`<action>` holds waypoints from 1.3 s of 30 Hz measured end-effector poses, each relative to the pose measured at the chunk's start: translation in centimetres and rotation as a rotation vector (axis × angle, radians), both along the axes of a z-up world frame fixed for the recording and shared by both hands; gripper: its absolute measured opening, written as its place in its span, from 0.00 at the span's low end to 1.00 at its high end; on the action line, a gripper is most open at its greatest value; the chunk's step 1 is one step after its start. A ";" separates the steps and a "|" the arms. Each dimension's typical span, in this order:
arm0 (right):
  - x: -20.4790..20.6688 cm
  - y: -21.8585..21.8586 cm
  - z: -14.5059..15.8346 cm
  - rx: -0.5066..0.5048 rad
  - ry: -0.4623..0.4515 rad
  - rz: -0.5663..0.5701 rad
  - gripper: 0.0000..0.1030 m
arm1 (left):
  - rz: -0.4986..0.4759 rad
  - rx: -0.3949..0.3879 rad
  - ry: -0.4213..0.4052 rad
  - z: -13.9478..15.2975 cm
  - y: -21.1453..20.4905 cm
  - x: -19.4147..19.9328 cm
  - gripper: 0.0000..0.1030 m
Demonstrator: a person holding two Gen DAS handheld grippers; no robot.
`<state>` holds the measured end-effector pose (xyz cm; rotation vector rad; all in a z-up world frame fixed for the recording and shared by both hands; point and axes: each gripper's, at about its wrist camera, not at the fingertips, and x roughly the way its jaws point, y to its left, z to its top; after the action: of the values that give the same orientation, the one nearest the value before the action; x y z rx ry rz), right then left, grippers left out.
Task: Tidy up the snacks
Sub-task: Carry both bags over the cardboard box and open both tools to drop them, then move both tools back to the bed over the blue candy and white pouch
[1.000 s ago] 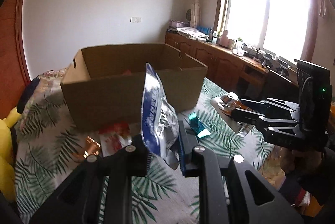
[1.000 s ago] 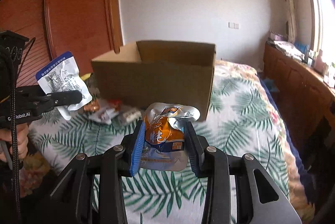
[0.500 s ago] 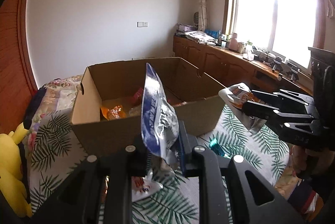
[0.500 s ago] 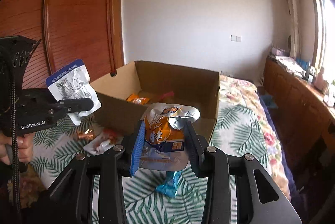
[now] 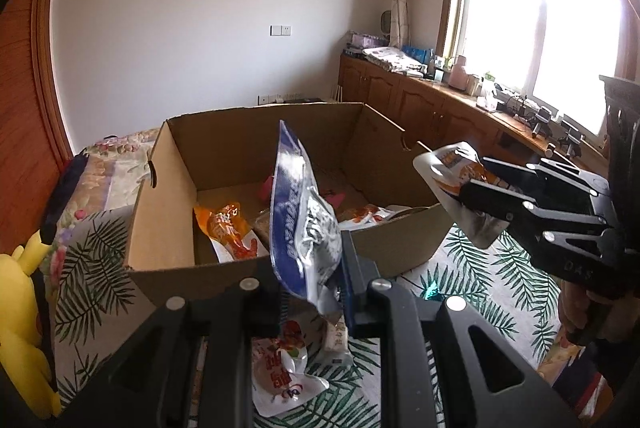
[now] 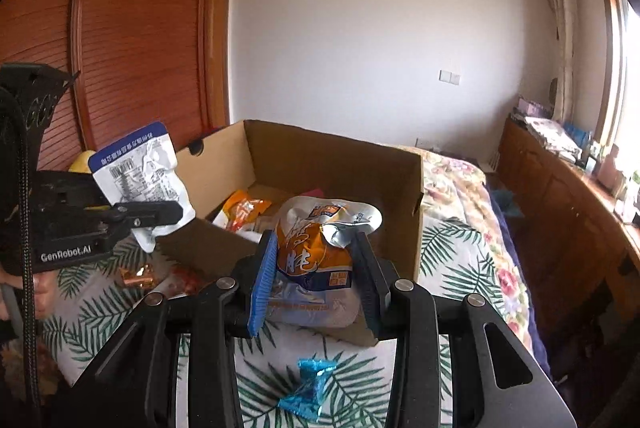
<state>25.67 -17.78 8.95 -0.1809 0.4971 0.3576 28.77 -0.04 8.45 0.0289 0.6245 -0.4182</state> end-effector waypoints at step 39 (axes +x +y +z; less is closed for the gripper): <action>4.5 0.6 -1.8 0.016 0.074 -0.065 0.43 | 0.092 0.031 0.038 -0.8 -0.7 4.5 0.47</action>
<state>30.13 -17.20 7.17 -0.1360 0.5718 0.3059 33.29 -0.79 7.67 0.0220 0.6676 -0.3208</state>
